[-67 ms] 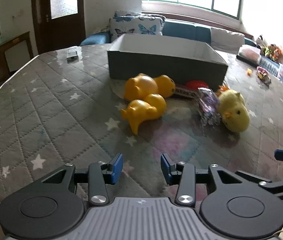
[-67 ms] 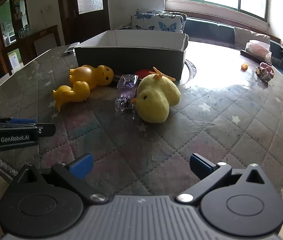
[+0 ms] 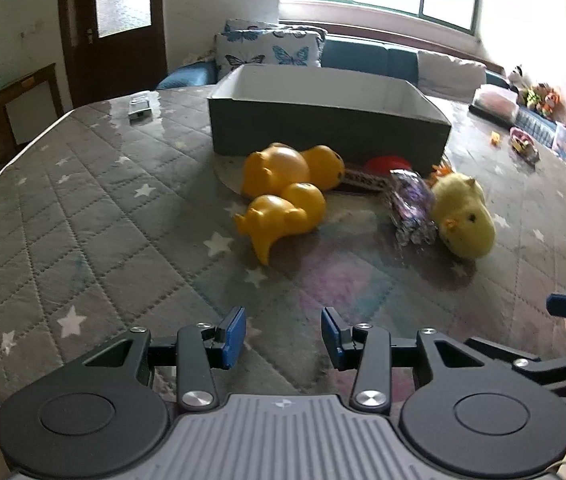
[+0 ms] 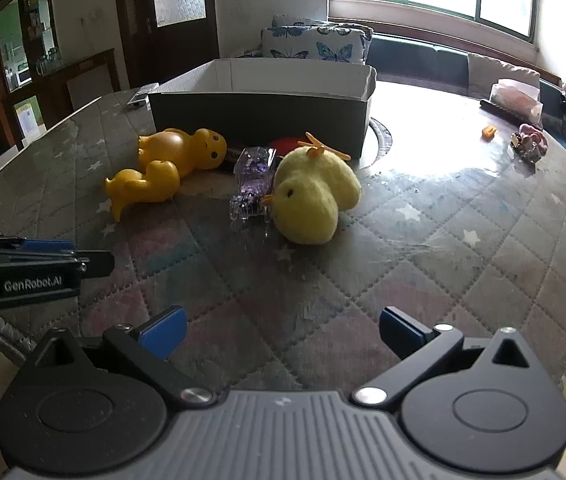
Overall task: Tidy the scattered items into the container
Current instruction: 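Move both tools toward the yellow rubber ducks in front of the box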
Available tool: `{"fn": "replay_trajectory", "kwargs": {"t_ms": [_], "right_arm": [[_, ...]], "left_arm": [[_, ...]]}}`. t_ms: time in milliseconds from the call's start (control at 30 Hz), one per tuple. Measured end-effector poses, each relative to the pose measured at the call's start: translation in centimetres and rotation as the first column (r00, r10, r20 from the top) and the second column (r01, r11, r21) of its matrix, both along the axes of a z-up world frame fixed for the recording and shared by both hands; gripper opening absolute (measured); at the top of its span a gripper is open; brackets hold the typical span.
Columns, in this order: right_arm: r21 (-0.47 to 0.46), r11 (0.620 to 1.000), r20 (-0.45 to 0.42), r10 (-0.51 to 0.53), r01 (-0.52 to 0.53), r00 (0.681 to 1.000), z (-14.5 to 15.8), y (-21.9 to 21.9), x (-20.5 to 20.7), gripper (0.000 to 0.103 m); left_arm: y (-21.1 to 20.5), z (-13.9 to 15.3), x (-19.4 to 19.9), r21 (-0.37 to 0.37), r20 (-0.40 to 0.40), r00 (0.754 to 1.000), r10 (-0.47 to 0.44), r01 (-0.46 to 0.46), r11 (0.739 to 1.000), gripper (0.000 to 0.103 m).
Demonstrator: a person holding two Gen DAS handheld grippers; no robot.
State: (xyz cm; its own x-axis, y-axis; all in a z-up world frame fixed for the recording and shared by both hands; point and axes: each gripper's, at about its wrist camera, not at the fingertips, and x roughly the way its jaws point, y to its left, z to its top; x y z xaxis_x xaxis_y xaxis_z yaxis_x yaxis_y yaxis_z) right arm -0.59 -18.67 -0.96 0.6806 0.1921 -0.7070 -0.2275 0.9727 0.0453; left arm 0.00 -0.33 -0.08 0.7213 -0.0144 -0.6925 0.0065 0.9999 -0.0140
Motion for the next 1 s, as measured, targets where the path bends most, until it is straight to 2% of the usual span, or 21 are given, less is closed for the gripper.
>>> {"fn": "replay_trajectory", "kwargs": {"t_ms": [233, 1000], "right_arm": [[-0.02, 1.0, 0.018, 0.004, -0.003, 1.0, 0.1, 0.4, -0.6, 0.103], [-0.04, 0.999, -0.024, -0.022, 0.021, 0.999, 0.3, 0.4, 0.2, 0.103]], "left_arm": [[-1.1, -0.3, 0.0, 0.016, -0.018, 1.0, -0.018, 0.019, 1.0, 0.044], [-1.0, 0.0, 0.0, 0.002, -0.053, 0.998, -0.029, 0.029, 1.0, 0.044]]}}
